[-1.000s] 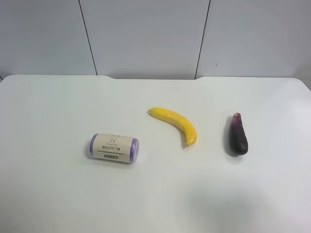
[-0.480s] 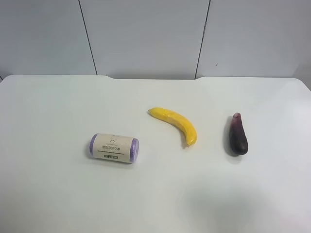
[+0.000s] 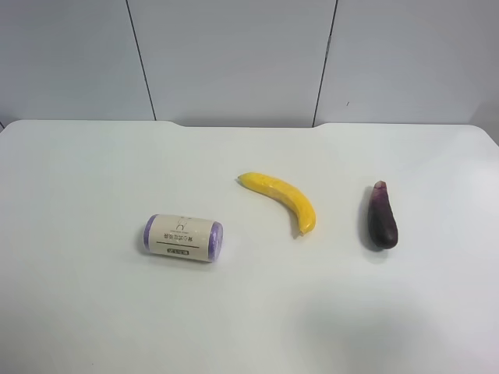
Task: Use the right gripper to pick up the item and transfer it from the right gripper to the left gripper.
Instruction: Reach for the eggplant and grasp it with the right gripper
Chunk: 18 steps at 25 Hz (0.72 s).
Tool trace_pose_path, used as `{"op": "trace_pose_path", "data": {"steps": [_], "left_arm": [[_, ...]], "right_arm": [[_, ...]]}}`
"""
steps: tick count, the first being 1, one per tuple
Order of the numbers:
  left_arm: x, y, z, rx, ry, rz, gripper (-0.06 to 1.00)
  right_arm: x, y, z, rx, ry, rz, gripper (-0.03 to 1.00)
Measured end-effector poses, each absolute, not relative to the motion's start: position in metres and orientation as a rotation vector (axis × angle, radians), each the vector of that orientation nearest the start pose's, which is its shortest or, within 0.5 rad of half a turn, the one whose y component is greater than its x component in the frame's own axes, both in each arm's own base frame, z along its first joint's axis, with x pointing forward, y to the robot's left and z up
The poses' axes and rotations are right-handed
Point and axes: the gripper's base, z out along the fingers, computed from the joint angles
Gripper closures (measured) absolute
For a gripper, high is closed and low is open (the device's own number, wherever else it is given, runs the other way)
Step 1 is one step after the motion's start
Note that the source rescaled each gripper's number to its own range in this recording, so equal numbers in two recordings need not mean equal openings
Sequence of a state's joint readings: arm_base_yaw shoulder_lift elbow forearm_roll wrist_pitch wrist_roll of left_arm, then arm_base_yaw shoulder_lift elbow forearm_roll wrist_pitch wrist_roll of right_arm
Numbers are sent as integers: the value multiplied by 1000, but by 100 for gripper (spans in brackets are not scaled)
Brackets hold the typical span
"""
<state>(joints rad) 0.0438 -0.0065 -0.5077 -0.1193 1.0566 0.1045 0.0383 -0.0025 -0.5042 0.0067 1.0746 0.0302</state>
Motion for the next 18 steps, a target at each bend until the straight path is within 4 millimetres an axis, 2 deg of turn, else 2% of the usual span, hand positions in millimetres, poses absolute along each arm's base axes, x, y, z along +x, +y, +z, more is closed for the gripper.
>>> {"op": "trace_pose_path", "data": {"steps": [4, 7, 13, 18], "left_arm": [[-7, -10, 280, 67, 2019, -48, -6], [-7, -10, 280, 67, 2019, -48, -6], [-7, -10, 280, 67, 2019, -48, -6], [-7, -10, 280, 67, 2019, -48, -6]], "right_arm": [[1, 1, 278, -9, 2097, 49, -3], [16, 1, 290, -9, 2170, 47, -3], [63, 3, 315, 0, 2342, 46, -3], [116, 5, 320, 1, 2508, 40, -3]]}}
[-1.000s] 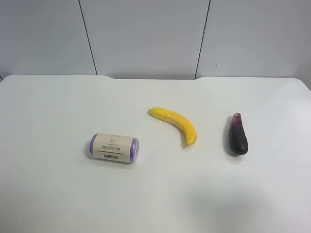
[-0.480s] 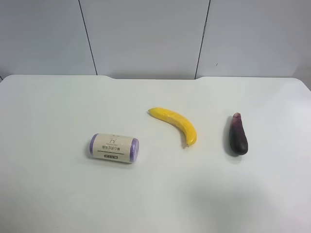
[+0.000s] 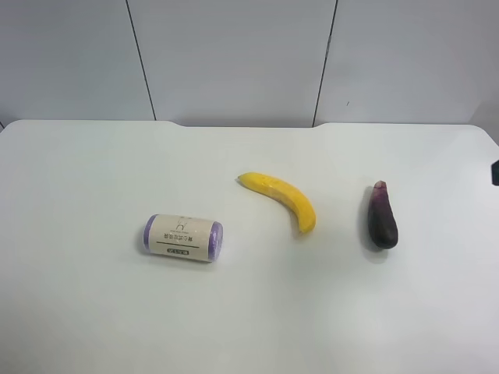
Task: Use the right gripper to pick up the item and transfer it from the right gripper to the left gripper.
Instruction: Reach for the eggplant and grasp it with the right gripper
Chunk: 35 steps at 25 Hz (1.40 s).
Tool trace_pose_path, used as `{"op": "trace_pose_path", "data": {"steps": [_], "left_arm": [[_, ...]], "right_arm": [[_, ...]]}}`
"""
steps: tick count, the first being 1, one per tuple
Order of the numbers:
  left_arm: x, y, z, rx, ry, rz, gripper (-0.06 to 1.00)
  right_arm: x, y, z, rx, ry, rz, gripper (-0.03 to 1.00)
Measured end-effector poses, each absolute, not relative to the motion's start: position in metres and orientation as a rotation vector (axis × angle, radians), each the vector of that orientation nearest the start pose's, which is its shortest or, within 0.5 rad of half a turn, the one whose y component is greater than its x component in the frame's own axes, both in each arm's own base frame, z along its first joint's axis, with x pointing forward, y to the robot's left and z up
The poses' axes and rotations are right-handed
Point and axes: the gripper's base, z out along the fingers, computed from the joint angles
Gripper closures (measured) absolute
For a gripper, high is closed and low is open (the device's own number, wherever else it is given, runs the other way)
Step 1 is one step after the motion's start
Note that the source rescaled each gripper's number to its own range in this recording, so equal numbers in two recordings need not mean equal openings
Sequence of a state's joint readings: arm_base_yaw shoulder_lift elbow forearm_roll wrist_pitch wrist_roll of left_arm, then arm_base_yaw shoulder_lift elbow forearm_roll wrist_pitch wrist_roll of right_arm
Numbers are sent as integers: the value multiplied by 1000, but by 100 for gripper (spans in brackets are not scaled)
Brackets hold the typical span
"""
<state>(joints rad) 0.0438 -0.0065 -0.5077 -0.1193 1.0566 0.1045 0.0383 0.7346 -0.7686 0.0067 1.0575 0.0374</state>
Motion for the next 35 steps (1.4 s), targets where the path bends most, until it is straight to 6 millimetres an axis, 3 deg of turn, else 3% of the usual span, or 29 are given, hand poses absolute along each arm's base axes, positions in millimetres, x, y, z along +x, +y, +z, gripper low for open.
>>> {"op": "trace_pose_path", "data": {"steps": [6, 12, 18, 28, 35], "left_arm": [[-7, -10, 280, 67, 2019, -48, -6], [-7, -10, 280, 67, 2019, -48, -6], [-7, -10, 280, 67, 2019, -48, -6], [-7, -10, 280, 67, 2019, -48, -6], [-7, -10, 280, 67, 2019, -48, -6]], "right_arm": [[177, 7, 303, 2, 2704, 32, -3], [216, 9, 264, 3, 2908, 22, -3], [242, 10, 230, 8, 2986, 25, -3], [268, 13, 183, 38, 3057, 53, -3], [281, 31, 154, -50, 3073, 64, -3]]}}
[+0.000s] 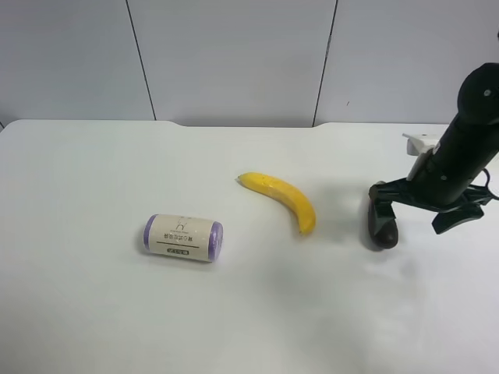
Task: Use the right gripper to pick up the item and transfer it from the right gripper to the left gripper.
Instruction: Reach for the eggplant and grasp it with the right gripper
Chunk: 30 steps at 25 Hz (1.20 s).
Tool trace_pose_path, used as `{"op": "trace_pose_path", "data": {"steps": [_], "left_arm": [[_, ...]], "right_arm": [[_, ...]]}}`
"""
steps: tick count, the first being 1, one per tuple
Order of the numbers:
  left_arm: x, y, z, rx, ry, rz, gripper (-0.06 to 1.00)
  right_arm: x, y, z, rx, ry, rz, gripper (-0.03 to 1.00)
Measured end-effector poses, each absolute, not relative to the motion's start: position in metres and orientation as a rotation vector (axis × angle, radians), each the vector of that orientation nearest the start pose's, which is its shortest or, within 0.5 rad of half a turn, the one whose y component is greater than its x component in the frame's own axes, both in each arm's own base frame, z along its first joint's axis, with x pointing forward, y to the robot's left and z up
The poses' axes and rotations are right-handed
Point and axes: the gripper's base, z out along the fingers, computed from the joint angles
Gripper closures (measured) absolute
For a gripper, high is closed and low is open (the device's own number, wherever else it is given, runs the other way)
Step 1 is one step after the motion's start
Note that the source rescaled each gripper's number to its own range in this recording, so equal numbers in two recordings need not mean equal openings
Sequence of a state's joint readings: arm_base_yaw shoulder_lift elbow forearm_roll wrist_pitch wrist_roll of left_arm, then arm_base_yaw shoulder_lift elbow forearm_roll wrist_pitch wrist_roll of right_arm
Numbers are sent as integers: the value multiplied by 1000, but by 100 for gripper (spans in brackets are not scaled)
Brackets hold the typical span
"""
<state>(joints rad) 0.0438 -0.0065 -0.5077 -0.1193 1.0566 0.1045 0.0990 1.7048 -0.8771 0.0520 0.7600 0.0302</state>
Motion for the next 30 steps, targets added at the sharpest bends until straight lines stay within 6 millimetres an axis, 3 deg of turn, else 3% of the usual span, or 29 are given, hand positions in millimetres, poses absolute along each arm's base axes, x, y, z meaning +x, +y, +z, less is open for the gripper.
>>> {"op": "trace_pose_path", "data": {"steps": [9, 17, 20, 27, 29, 30], "left_arm": [[-7, -10, 280, 67, 2019, -48, -6], [-7, -10, 280, 67, 2019, -48, -6], [-7, -10, 280, 67, 2019, -48, -6], [-7, -10, 280, 67, 2019, -48, -6], [-7, -10, 280, 67, 2019, -48, -6], [-7, -10, 280, 67, 2019, -48, -6]], "right_arm": [[292, 34, 121, -55, 3091, 55, -3], [295, 34, 115, -53, 3069, 55, -3], [295, 34, 115, -53, 3069, 55, 13], [295, 34, 115, -53, 3074, 55, 79], [295, 34, 115, -53, 3076, 55, 96], [295, 34, 115, -53, 3076, 55, 97]]}}
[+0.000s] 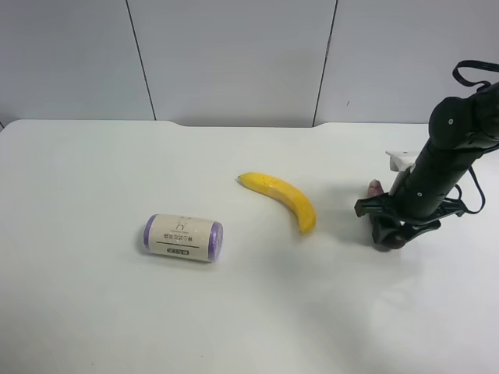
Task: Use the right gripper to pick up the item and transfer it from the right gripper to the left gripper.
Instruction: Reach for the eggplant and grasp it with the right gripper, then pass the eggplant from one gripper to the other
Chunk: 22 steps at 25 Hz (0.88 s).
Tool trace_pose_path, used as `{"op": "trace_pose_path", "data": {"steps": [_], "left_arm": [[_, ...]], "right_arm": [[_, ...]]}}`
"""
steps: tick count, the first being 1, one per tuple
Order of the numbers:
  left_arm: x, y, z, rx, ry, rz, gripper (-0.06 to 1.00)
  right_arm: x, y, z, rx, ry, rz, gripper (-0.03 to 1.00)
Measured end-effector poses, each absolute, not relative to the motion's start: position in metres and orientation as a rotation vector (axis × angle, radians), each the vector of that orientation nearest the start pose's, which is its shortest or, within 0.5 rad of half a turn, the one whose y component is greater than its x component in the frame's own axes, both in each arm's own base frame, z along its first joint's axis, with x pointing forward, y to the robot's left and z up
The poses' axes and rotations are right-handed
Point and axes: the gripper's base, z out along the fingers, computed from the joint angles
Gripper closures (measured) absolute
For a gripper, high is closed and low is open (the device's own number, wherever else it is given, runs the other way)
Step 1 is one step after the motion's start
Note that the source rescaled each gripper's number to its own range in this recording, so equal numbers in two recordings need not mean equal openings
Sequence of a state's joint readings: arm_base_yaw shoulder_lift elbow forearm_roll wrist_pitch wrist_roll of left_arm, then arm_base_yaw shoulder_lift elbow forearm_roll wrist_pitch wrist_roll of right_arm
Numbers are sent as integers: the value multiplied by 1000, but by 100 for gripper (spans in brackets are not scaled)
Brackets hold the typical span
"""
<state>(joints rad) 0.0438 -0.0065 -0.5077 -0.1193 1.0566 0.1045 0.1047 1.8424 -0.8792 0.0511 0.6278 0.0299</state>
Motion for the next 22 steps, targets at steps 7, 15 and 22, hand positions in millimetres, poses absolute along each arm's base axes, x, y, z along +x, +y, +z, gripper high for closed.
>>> {"op": "trace_pose_path", "data": {"steps": [7, 15, 22], "left_arm": [[-7, -10, 280, 67, 2019, -48, -6], [-7, -10, 280, 67, 2019, -48, -6], [-7, -10, 280, 67, 2019, -48, -6]], "right_arm": [[295, 34, 115, -53, 3069, 55, 97], [290, 33, 138, -56, 3046, 61, 97], [278, 32, 178, -63, 2986, 72, 97]]}}
